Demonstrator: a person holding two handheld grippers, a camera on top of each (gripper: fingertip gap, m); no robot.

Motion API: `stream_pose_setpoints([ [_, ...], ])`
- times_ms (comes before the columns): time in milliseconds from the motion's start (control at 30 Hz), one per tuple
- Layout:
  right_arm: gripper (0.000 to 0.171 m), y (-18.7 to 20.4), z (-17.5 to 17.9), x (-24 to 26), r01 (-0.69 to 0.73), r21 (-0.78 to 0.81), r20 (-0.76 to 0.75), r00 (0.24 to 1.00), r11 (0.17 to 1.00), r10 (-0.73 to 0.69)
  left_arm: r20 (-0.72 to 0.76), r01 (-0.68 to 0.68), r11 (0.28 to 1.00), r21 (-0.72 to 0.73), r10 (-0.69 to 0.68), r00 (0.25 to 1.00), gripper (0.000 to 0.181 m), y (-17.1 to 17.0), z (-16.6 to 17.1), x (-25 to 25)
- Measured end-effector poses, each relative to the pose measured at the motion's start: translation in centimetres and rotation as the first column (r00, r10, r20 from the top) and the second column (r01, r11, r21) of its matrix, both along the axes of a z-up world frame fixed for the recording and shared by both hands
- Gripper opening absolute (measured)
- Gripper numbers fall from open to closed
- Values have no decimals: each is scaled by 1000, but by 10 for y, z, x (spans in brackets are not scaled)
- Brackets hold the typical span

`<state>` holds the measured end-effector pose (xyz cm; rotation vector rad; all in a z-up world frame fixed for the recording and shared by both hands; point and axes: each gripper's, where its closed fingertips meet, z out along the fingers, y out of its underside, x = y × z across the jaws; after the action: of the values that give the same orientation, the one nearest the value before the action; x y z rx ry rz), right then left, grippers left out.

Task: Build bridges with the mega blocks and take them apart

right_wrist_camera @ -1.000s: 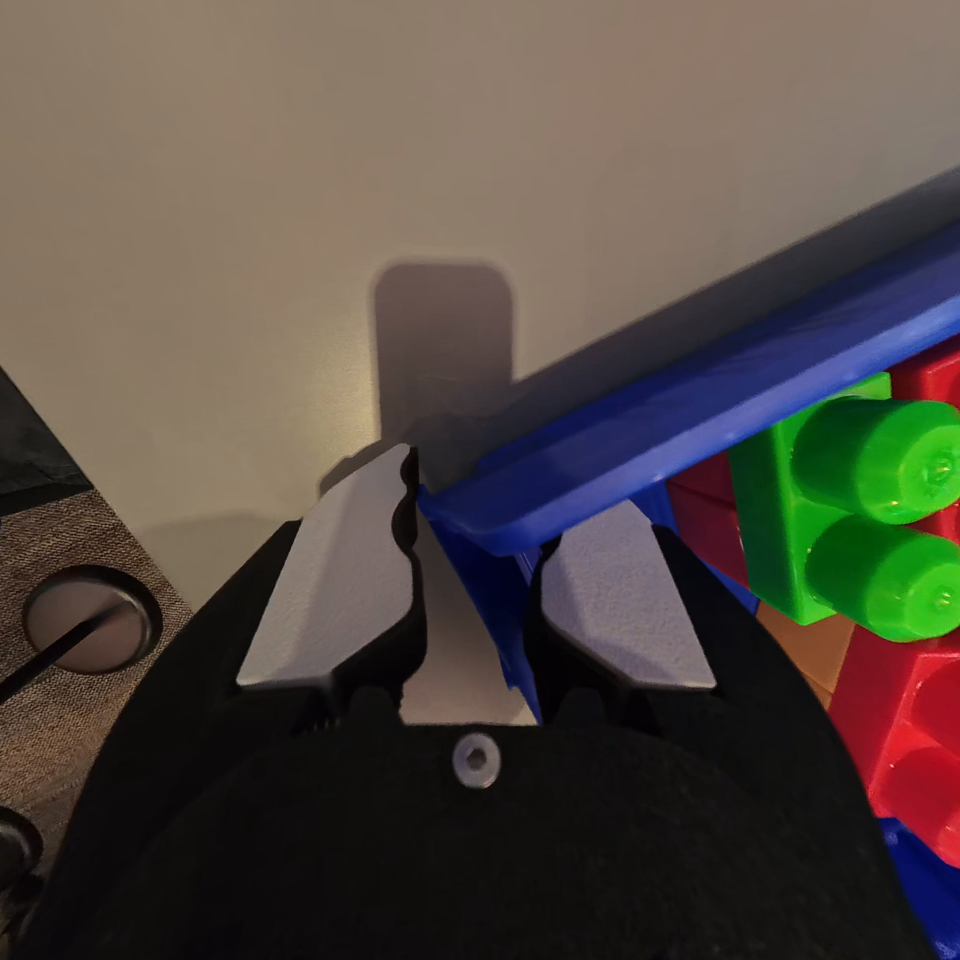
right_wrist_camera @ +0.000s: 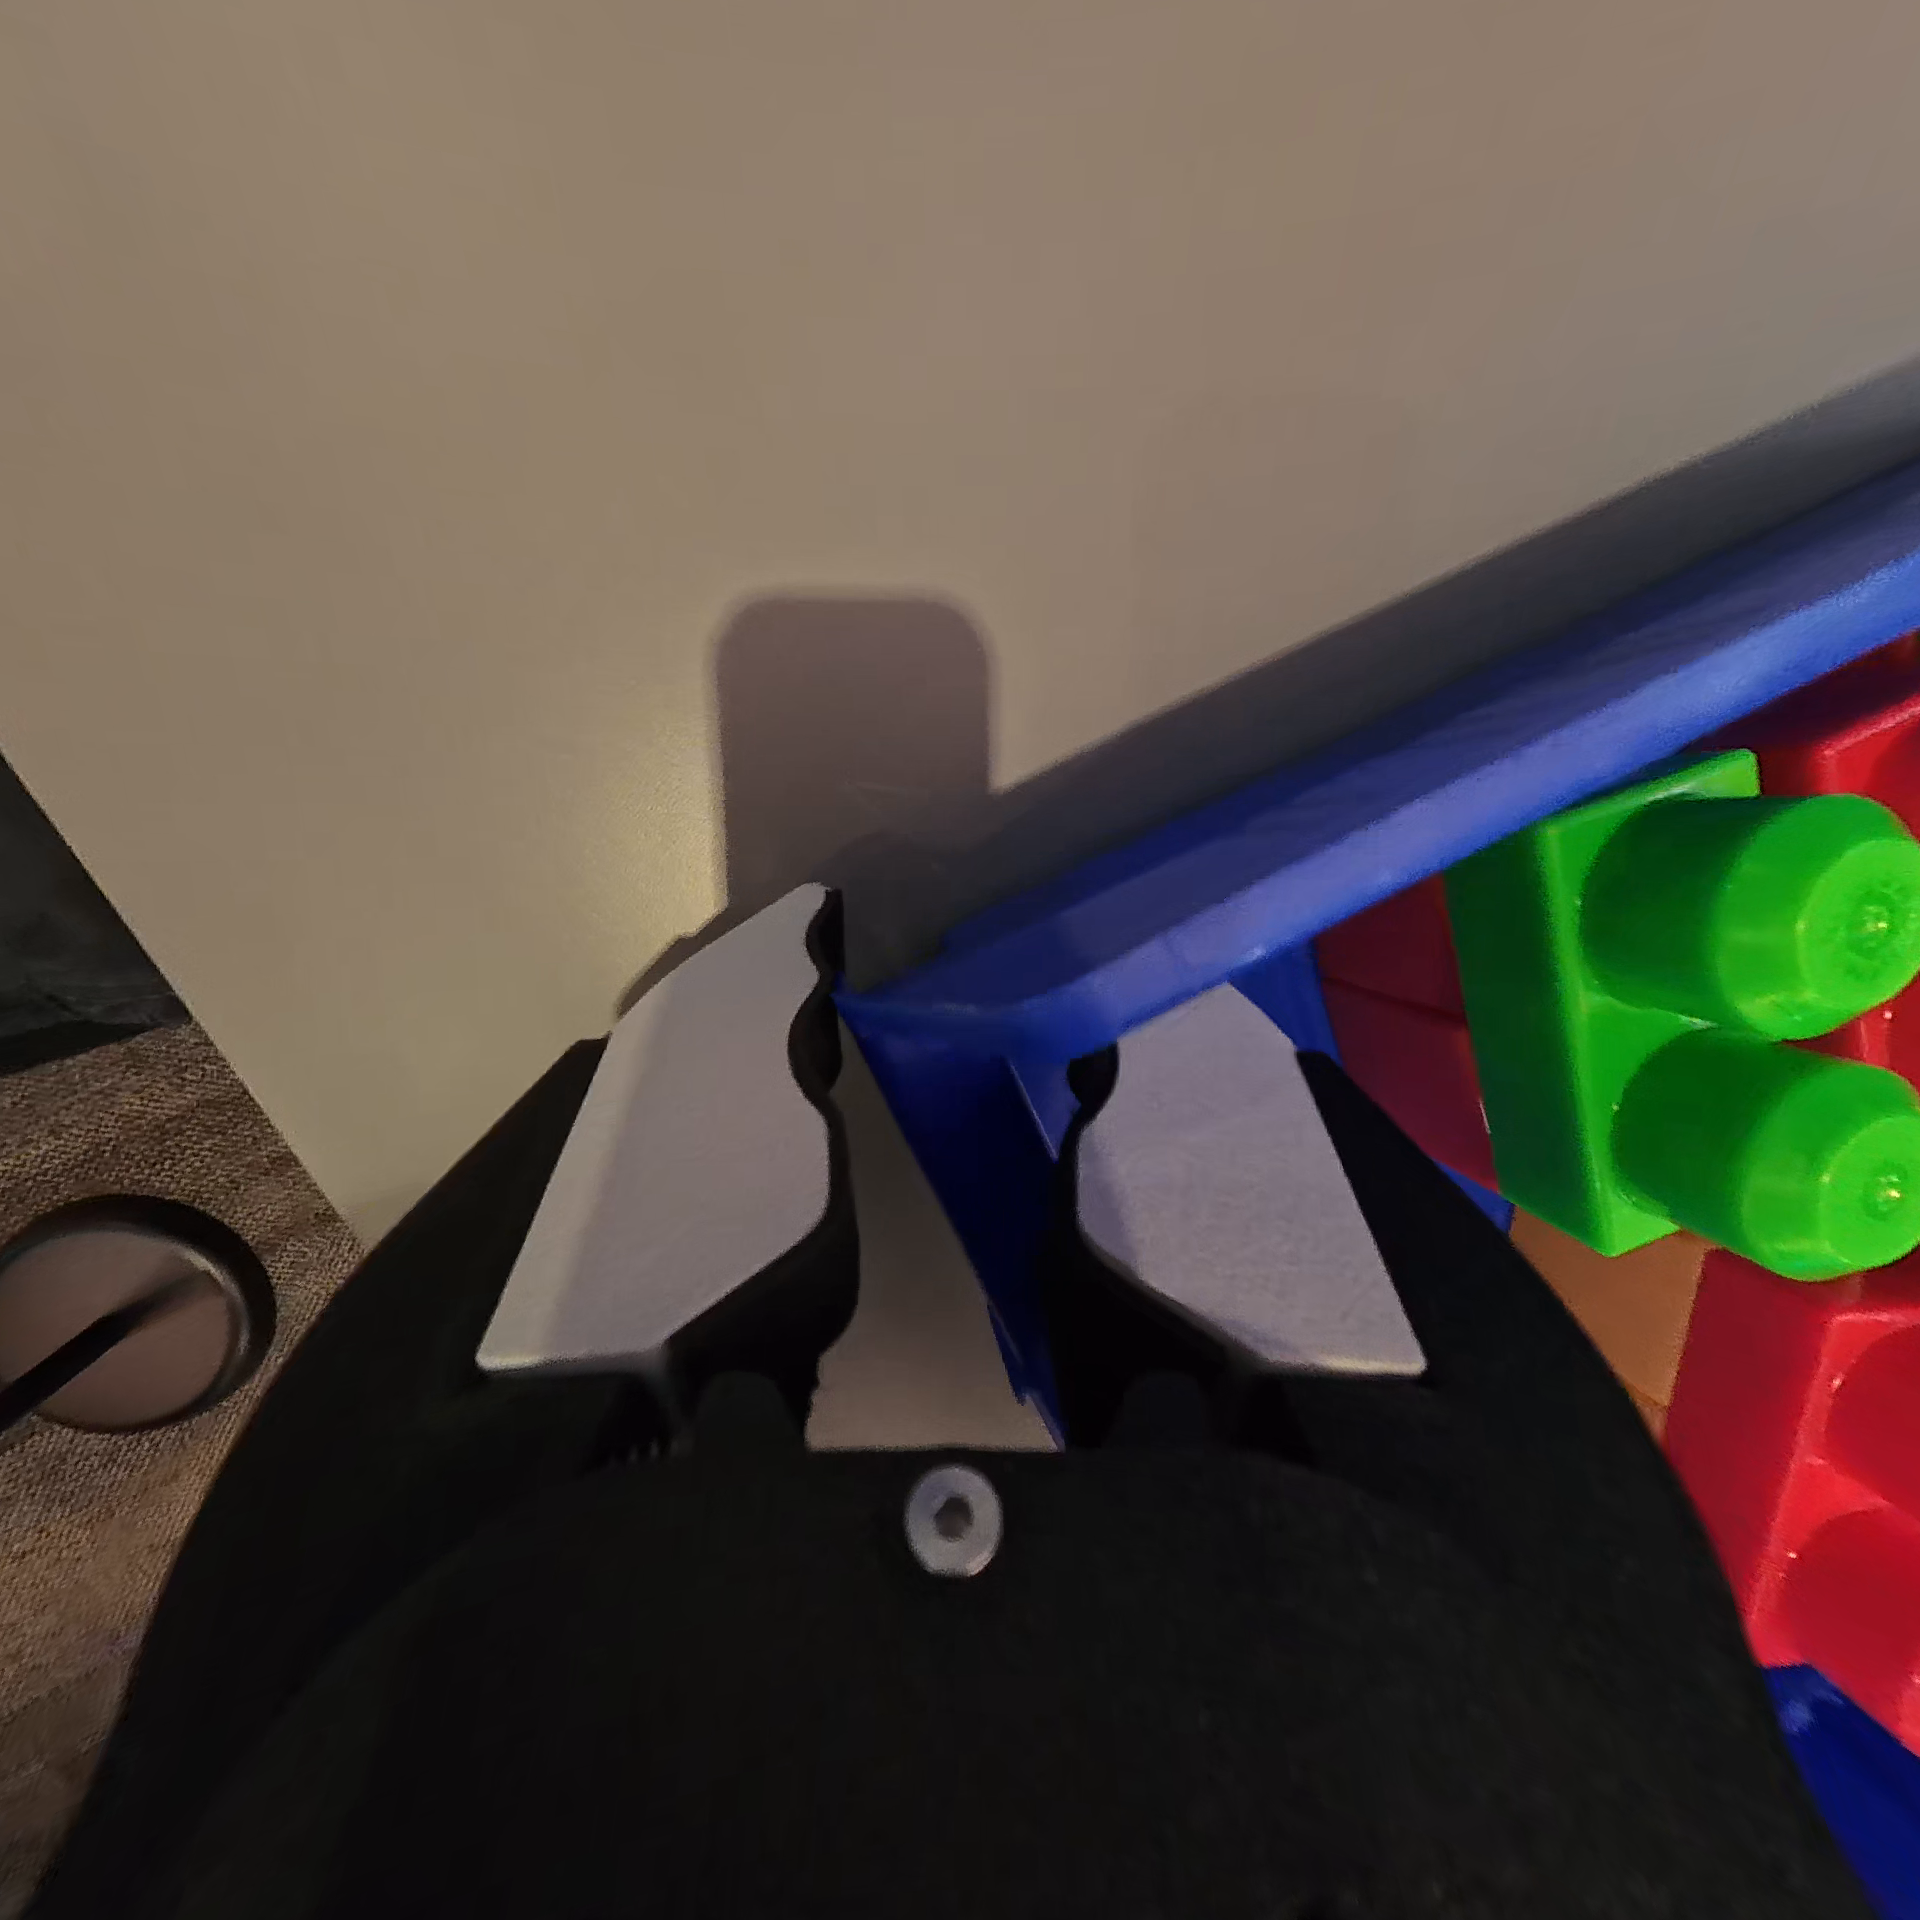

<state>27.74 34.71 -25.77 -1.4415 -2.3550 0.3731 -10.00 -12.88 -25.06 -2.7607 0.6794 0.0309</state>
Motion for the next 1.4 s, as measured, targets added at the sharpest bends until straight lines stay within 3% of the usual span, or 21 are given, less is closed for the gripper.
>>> stream_pose_setpoints([
  [200, 47, -2, 6, -15, 99, -7, -122, 988, 995, -99, 46, -141, 980, 138, 136, 990, 34, 15, 6, 8],
  [267, 53, -4, 12, -21, 166, -22, -167, 972, 986, -167, 94, -214, 958, 189, 199, 975, 46, 21, 15, 11],
  [433, 51, 1, 25, -32, 333, -11, -261, 909, 943, -324, 244, -437, 849, 298, 375, 894, 70, 43, 35, 17],
  [500, 52, 2, 28, -36, 414, -14, -287, 870, 910, -400, 280, -521, 787, 331, 445, 850, 70, 54, 40, 18],
  [700, 45, 11, 36, -44, 629, -43, -332, 724, 776, -605, 281, -611, 684, 399, 543, 792, 67, 86, 52, 24],
  [867, 29, 22, 37, -47, 671, -67, -341, 680, 738, -649, 258, -705, 606, 368, 662, 704, 80, 112, 49, 25],
  [1000, 19, 27, 37, -47, 709, -17, -365, 652, 705, -665, 136, -712, 561, 423, 738, 661, 48, 120, 44, 8],
  [1233, 9, 28, 41, -36, 741, 39, -429, 618, 670, -659, 106, -748, 480, 458, 806, 582, 37, 123, 44, -7],
  [1400, 12, 21, 47, -28, 750, -24, -442, 585, 661, -680, 124, -763, 439, 474, 825, 551, 34, 122, 44, -9],
])
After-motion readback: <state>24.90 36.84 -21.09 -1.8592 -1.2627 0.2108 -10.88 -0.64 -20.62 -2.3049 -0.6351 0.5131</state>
